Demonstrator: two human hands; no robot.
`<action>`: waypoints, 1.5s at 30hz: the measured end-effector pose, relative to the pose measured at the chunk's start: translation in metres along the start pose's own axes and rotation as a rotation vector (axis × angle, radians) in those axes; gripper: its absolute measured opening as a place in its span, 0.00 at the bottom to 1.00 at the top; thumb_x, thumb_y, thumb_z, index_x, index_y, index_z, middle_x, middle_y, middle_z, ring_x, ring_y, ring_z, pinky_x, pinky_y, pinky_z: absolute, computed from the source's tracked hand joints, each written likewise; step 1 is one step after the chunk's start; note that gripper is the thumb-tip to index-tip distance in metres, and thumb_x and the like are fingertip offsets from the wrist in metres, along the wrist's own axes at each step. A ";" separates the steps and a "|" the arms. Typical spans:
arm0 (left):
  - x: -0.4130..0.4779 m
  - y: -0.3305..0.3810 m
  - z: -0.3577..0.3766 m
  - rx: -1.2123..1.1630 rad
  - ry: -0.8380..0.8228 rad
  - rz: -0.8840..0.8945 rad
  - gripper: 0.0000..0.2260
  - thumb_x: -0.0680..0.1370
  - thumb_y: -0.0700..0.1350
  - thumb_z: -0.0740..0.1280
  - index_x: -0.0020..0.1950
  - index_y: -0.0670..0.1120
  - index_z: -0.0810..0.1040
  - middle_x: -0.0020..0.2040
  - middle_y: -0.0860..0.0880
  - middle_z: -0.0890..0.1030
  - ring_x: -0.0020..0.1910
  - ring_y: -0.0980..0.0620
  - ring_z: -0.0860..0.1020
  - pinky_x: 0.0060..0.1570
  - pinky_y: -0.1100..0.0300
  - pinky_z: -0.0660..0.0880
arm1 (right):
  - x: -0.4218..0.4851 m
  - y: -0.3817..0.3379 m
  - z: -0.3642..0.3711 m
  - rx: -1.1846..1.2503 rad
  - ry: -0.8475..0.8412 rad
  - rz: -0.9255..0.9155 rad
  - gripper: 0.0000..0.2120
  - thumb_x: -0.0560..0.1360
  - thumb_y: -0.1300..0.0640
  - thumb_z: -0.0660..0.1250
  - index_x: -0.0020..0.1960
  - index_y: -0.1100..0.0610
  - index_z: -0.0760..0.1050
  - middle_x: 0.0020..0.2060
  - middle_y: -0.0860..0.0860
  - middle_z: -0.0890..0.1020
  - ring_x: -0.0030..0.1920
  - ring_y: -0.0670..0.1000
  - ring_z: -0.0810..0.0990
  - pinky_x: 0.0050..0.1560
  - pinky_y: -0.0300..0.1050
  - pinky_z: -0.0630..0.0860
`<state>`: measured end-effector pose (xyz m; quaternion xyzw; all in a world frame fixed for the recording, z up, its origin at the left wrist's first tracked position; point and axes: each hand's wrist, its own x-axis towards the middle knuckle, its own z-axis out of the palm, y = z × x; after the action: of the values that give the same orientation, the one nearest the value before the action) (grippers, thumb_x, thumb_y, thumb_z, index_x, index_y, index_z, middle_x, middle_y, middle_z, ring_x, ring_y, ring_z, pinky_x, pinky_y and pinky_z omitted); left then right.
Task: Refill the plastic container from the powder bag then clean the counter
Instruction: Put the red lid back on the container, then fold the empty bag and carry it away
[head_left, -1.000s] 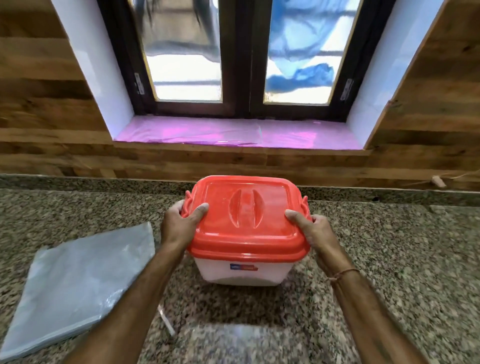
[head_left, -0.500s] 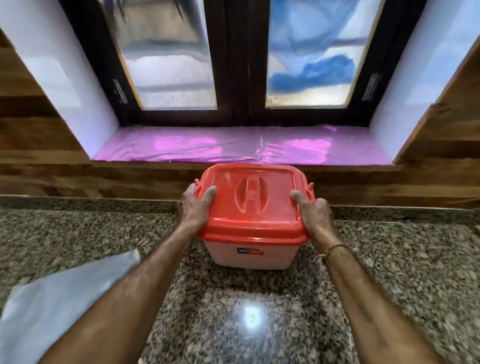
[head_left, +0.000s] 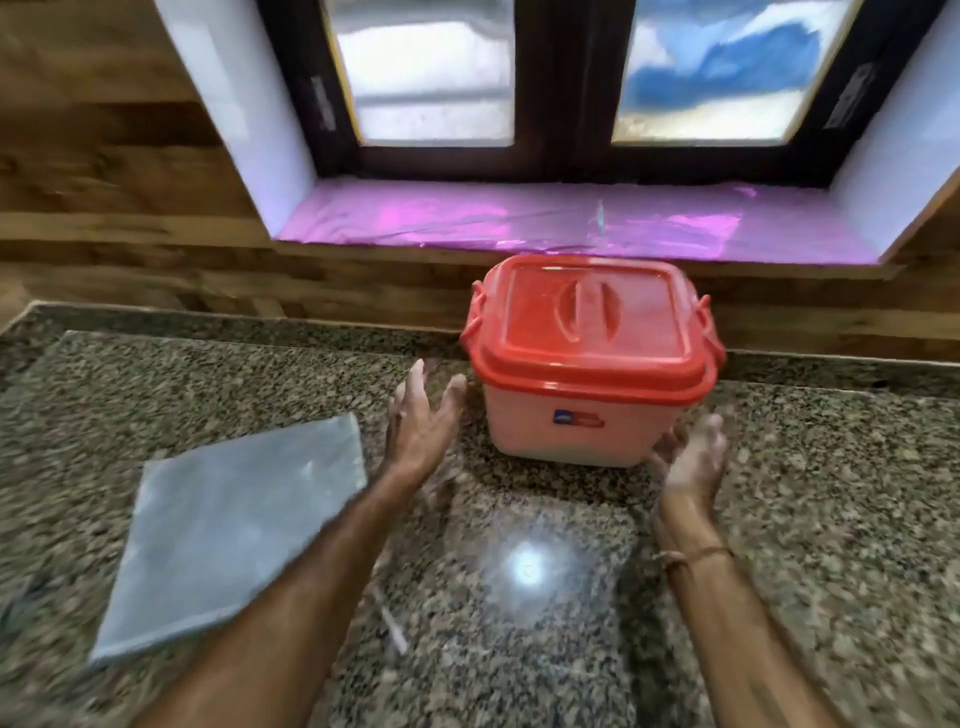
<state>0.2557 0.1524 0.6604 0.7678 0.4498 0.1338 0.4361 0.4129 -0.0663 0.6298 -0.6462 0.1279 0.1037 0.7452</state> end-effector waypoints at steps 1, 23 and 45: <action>-0.009 -0.029 -0.010 0.068 0.024 -0.026 0.41 0.78 0.72 0.56 0.84 0.52 0.51 0.83 0.43 0.56 0.81 0.41 0.58 0.77 0.38 0.60 | -0.023 0.022 0.001 -0.009 -0.013 0.051 0.15 0.80 0.41 0.55 0.58 0.48 0.71 0.50 0.51 0.78 0.46 0.50 0.77 0.42 0.44 0.75; 0.001 -0.356 -0.244 0.248 0.065 -0.422 0.48 0.73 0.55 0.78 0.83 0.42 0.54 0.80 0.36 0.64 0.76 0.36 0.66 0.73 0.44 0.68 | -0.177 0.200 0.142 -1.345 -0.546 0.079 0.07 0.69 0.59 0.78 0.40 0.63 0.84 0.39 0.60 0.87 0.42 0.61 0.86 0.46 0.59 0.84; 0.061 -0.324 -0.235 1.082 -0.152 0.152 0.41 0.76 0.75 0.56 0.73 0.43 0.67 0.70 0.41 0.72 0.68 0.42 0.71 0.70 0.35 0.62 | -0.230 0.222 0.113 0.150 -0.128 0.525 0.27 0.74 0.52 0.75 0.69 0.61 0.76 0.63 0.61 0.84 0.64 0.63 0.82 0.68 0.66 0.76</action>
<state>-0.0369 0.4004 0.5304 0.9204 0.3647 -0.1412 -0.0001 0.1304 0.0794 0.5115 -0.5262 0.2508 0.3243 0.7450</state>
